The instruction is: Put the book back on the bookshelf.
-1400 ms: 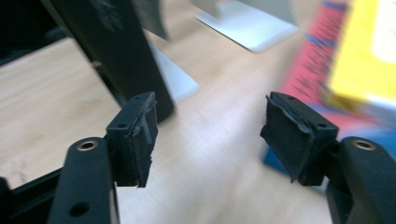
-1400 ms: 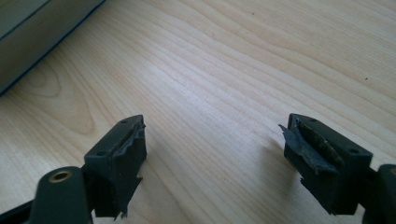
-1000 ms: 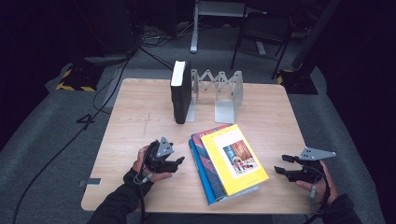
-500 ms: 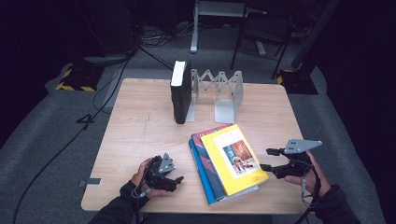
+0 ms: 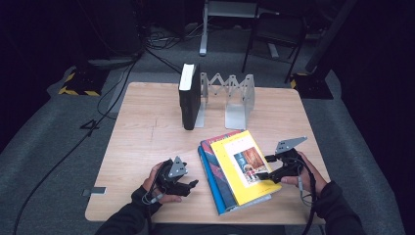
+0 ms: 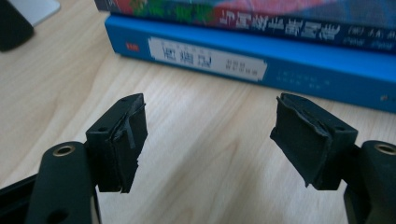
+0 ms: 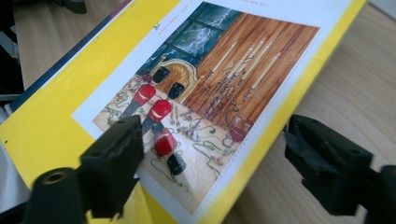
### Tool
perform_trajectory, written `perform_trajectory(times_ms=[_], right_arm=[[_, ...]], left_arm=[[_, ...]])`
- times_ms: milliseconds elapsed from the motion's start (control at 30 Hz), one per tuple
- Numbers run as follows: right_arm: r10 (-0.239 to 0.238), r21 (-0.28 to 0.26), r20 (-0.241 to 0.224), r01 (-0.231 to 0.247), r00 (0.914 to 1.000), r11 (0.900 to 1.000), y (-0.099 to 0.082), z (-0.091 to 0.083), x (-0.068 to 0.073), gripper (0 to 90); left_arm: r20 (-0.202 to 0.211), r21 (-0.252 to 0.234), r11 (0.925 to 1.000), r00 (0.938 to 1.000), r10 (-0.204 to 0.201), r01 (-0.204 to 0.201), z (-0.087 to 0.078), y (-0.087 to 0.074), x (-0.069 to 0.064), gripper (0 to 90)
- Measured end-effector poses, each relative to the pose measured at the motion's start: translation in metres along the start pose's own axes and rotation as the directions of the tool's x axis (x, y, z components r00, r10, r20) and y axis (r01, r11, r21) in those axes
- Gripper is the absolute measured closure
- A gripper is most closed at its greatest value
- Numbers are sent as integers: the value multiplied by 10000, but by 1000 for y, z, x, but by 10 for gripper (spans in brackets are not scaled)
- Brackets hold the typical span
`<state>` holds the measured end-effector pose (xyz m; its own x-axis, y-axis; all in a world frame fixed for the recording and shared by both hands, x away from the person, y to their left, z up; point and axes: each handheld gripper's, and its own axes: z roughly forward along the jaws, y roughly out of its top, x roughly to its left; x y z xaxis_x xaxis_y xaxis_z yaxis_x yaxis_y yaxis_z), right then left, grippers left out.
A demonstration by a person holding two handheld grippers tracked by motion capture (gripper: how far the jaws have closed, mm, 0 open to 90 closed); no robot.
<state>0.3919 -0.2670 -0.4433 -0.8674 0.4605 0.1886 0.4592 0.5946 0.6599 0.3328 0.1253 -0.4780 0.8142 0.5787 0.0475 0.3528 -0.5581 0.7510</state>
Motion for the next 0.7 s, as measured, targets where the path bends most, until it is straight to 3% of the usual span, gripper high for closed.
perform_trajectory(times_ms=[167, 333, 467, 633, 700], right_arm=[[-361, 64, 384, 359, 9986, 9993, 3, 1, 6, 166], [-1197, 165, 1229, 1185, 9852, 9928, 7, -2, 18, 187], [-1465, 265, 1536, 1441, 9772, 9892, 9, -2, 23, 189], [-1741, -23, 2022, 1782, 9638, 9840, 10, -2, 27, 280], [-1742, -105, 2004, 1799, 9641, 9836, 10, -2, 27, 297]], left_arm=[[-129, -400, 9992, 9999, -103, 98, 0, 13, 2, 254], [-117, -717, 9974, 9999, 22, -30, 6, 29, 2, 252], [-16, -891, 9960, 10000, 14, -16, 9, 37, 2, 251], [35, -721, 9971, 9997, 243, -240, 20, 46, 0, 249], [-57, -528, 9979, 9993, 359, -361, 25, 47, 0, 256]])
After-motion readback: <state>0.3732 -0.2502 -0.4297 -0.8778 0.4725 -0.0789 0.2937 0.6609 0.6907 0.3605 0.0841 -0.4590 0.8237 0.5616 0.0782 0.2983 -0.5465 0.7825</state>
